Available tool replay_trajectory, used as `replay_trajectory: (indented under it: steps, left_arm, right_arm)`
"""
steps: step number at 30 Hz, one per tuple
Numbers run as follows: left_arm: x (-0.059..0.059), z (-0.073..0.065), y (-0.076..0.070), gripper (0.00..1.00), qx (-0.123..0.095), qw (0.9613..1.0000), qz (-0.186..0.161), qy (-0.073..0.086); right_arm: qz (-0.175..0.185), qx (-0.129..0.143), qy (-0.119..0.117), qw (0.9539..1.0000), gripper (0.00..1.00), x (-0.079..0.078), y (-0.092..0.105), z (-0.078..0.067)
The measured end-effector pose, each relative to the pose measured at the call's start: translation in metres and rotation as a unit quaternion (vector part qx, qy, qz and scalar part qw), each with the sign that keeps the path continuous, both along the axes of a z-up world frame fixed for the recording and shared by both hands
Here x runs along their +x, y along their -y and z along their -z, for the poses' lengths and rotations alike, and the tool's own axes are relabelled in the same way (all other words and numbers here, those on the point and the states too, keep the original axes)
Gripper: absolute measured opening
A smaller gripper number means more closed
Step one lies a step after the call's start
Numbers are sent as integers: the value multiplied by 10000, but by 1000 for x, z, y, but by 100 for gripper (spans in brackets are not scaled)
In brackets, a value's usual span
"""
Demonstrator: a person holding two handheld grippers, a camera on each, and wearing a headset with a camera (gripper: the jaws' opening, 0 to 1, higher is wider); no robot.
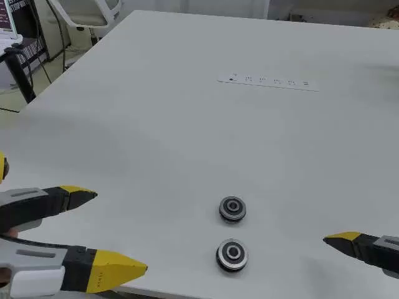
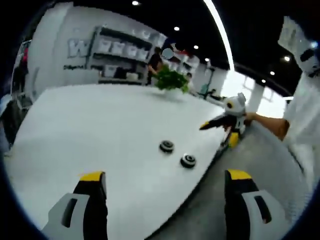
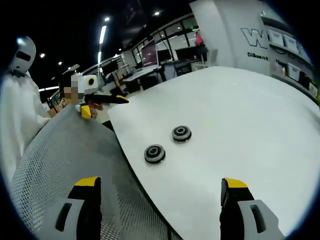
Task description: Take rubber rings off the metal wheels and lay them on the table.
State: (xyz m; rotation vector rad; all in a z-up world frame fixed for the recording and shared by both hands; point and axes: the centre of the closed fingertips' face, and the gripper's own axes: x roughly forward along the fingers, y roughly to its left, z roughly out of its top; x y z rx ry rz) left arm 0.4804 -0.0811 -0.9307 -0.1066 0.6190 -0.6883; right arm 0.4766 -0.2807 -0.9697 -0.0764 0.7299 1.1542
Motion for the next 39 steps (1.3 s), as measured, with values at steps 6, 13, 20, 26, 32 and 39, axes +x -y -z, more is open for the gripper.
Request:
replay_trajectory:
  steps: [6,13,20,26,32,39]
  left_arm:
    - [-5,9,0,97,92,9999,53,-127]
    - [-15,14,11,96,41,9986,433,-292]
    - [-20,13,17,97,40,9972,721,-207]
    - [-22,11,19,96,-8,9956,918,-176]
    - [-22,12,19,97,-10,9951,968,-197]
    - [-23,11,24,98,-25,9933,1146,-140]
  right_arm:
    - [-96,-57,-24,9999,99,-3,-3,2]
    - [43,-199,-16,9998,99,0,2,7]
    - [-95,-276,-20,9996,99,-7,-3,9]
    - [185,-149,-48,9997,99,1,-2,5]
    - [336,0,-55,9994,99,6,-3,1]
    - [419,136,-70,9990,99,8,-3,-2]
